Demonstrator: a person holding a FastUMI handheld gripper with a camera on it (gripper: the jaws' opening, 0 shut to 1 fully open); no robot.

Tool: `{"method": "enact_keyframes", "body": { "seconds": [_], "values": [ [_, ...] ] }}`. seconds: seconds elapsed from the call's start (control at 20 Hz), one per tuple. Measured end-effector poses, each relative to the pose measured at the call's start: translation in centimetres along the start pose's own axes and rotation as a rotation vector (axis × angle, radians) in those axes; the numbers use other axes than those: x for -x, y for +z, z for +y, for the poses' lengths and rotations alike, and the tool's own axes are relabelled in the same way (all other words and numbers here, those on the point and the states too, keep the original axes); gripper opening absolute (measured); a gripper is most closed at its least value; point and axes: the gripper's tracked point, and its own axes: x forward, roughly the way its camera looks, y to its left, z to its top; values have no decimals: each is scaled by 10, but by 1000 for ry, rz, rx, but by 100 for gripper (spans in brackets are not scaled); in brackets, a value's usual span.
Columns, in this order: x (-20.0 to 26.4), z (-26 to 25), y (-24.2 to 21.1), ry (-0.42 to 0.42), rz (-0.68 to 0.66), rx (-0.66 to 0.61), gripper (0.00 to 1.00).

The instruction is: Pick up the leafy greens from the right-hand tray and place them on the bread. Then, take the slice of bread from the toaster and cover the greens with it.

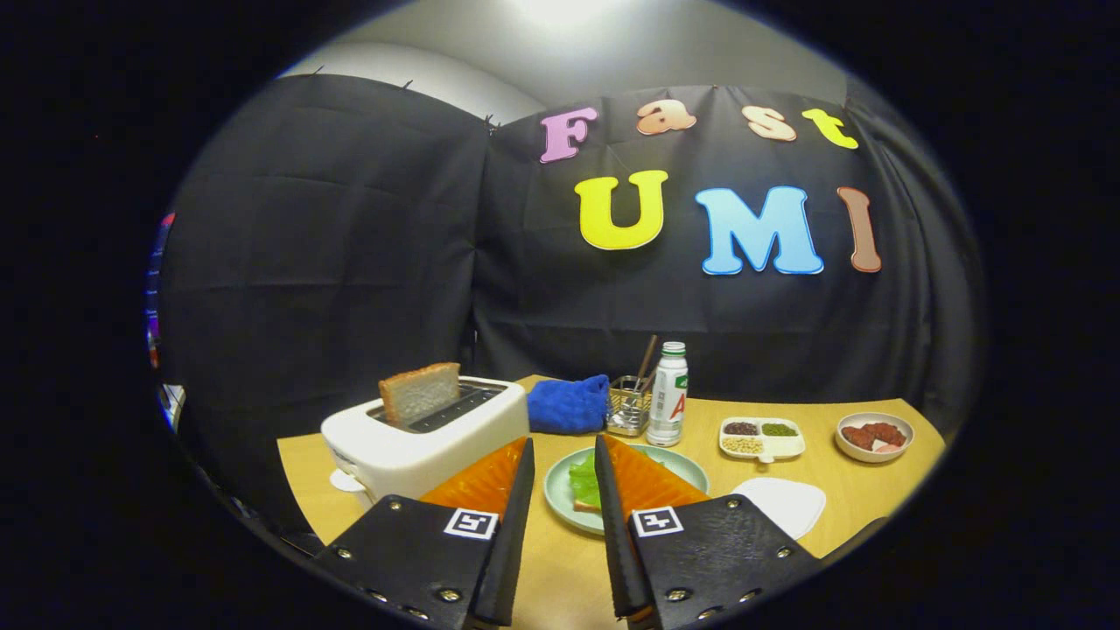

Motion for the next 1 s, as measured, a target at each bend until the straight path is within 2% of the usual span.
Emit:
{"method": "enact_keyframes", "body": {
  "seconds": [0.2, 0.45, 0.7, 1.0],
  "values": [
    [3, 40, 13, 24, -29, 30, 42],
    [-10, 85, 12, 63, -11, 7, 42],
    [-29, 117, 5, 59, 0, 26, 42],
    [-57, 137, 1, 9, 23, 10, 42]
  ]
}}
